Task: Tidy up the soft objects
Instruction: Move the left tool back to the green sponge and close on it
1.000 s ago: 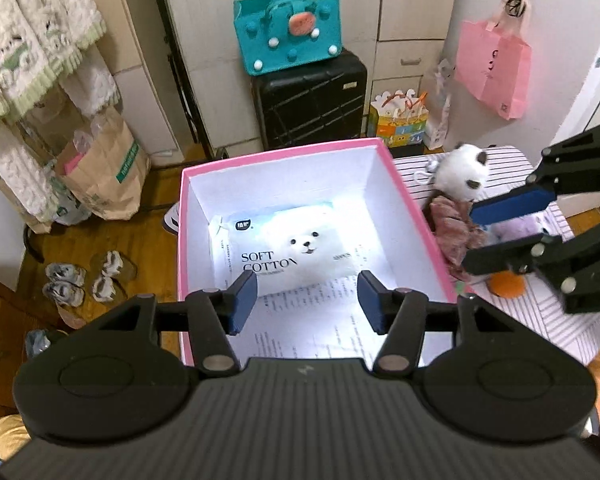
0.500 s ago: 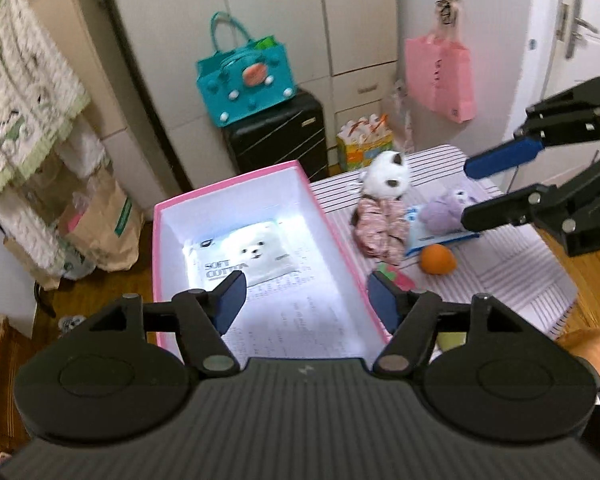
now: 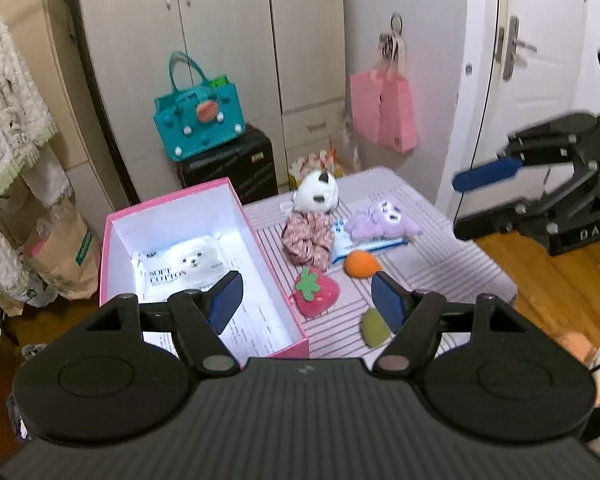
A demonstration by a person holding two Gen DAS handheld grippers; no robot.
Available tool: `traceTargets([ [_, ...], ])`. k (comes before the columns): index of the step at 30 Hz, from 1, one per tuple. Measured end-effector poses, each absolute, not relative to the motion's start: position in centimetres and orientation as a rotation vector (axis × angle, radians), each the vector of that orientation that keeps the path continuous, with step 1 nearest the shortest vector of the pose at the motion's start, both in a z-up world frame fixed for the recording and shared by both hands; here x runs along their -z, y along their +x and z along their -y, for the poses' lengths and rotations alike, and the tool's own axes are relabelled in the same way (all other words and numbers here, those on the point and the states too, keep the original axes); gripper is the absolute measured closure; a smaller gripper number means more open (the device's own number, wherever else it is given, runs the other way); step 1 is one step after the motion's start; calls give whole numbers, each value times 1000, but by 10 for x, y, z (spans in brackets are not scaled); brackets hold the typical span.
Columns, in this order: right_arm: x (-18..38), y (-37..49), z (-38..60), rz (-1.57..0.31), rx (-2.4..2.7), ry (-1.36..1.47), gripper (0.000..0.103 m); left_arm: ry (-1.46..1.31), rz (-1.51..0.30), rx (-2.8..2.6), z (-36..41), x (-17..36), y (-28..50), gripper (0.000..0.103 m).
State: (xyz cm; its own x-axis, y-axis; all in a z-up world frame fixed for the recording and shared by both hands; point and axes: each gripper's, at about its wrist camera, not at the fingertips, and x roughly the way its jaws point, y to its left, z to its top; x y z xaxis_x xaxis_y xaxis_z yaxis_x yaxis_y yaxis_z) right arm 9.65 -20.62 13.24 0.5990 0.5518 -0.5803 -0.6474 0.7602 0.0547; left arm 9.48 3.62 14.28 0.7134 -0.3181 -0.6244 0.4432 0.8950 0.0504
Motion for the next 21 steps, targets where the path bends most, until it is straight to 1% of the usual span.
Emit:
traceTargets([
  [4,-119,84,219,-608,-673,-139,47,194,-592,426,-37,-140,75,31],
  [8,-98,77,227,-599,-639,-129,46,161,-555,438,-30,-124,64,29],
  [15,-62,76,236,-632,-610,-96,44,43,-608,511,-13,-82,60,29],
  [21,-37,79,243,-654,-603,-71,42,-63,-675,561,-2,-49,74,29],
])
